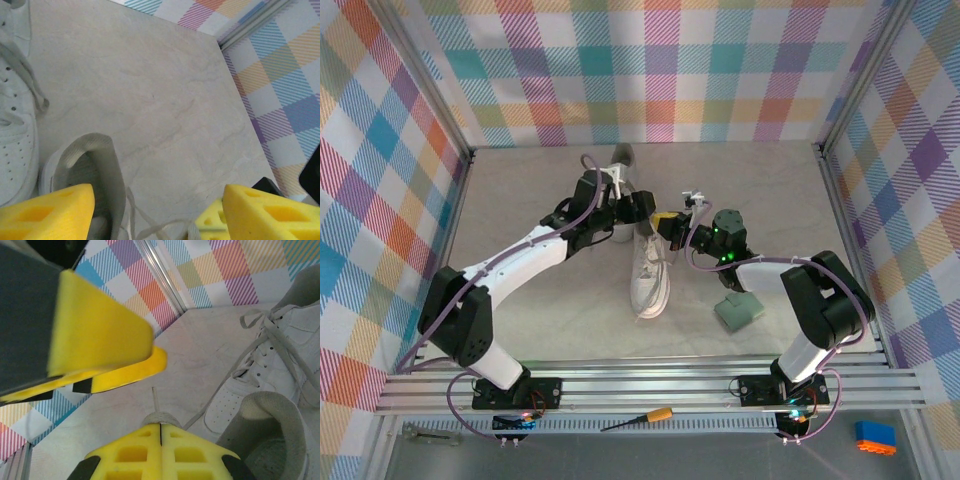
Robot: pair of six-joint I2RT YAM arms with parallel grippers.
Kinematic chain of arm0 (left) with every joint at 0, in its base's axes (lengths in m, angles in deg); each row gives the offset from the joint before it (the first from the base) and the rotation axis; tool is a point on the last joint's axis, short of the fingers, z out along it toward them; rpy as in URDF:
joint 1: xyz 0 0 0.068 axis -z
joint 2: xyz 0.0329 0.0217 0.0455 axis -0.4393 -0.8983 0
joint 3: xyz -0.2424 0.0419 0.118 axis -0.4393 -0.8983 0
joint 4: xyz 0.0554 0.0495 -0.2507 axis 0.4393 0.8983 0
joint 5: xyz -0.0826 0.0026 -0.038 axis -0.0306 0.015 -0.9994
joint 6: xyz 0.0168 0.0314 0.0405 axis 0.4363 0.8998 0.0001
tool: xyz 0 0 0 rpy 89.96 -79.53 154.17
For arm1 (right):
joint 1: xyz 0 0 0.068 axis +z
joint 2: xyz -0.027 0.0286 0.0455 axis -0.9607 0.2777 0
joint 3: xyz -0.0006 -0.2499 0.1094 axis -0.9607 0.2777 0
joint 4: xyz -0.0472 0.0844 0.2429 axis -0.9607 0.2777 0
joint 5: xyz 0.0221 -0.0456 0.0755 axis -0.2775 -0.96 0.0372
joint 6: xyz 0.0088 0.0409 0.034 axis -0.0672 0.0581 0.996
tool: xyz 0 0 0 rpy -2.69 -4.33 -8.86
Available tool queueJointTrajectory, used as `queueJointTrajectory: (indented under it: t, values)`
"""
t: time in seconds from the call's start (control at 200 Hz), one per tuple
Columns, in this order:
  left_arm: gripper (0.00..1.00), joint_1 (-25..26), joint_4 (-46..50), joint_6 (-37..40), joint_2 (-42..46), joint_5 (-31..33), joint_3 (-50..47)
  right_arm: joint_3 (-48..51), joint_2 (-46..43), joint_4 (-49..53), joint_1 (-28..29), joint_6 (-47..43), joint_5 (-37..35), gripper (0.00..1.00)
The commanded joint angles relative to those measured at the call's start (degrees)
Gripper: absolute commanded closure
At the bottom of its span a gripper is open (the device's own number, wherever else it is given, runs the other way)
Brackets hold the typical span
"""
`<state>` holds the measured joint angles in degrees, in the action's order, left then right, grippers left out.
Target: Tie the shoes
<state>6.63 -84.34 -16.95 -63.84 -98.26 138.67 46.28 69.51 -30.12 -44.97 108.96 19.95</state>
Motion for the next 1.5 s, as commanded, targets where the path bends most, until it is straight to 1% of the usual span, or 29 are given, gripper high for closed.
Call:
queueJointTrajectory:
  t: [0.0, 0.1, 0.41, 0.7, 0.795, 0.875, 1.01, 1.1, 1.17, 1.205, 1.24, 1.31, 1.395, 1.495]
  values:
    - [0.41, -0.08, -1.01, -0.77, -1.66, -1.15, 2.38, -0.13, -1.63, -0.22, 0.38, -1.29, 1.16, 1.00]
    - [0.51, 0.31, -1.03, -1.03, -2.72, -1.46, 2.96, -0.11, -1.80, -0.01, 0.41, -1.38, 0.91, 1.00]
    - [0.70, 1.24, -1.28, -1.18, -4.52, -1.62, 3.35, -0.06, -2.05, 0.17, 0.45, -1.22, 0.49, 1.00]
    - [0.80, 2.39, -2.05, -1.31, -5.71, -2.71, 3.85, -0.26, -1.94, 0.39, 0.44, -1.08, 0.34, 1.00]
    - [0.87, 2.46, -2.23, -1.43, -5.75, -2.63, 3.80, -0.26, -1.94, 0.48, 0.45, -0.97, 0.30, 1.00]
    - [1.00, 2.47, -2.37, -1.51, -5.51, -2.56, 3.71, -0.24, -1.93, 0.63, 0.45, -1.03, 0.12, 1.00]
    - [1.00, 2.47, -3.32, -1.56, -4.02, -2.39, 2.84, -0.13, -2.15, 1.07, 0.45, -1.33, -0.23, 1.00]
    - [1.00, 2.46, -2.36, -0.47, -2.68, -0.63, 2.74, 0.12, -2.92, 2.34, 0.45, -1.90, -0.70, 1.00]
    - [1.00, 2.47, -0.84, 0.97, -1.54, 1.38, 2.98, 1.09, -4.93, 4.66, 0.44, -2.68, -1.64, 0.85]
    - [1.00, 2.47, -0.02, 1.87, -0.85, 2.29, 3.11, 1.97, -6.32, 6.02, 0.45, -3.17, -2.25, 0.75]
    - [1.00, 2.47, 0.74, 2.65, -0.14, 3.23, 3.32, 2.95, -7.97, 7.58, 0.45, -3.47, -3.31, 0.71]
    - [1.00, 2.47, 2.15, 4.28, 1.57, 5.34, 3.60, 5.07, -12.14, 12.68, 0.45, -3.49, -7.02, 0.70]
    - [1.00, 2.37, 3.91, 6.20, 3.42, 7.83, 4.12, 5.49, -17.68, 25.67, 0.63, -1.62, -13.48, 0.71]
    - [1.00, 2.16, 5.21, 7.78, 4.93, 9.54, 4.41, 7.23, -23.59, 34.60, 1.77, -0.36, -17.87, 0.72]
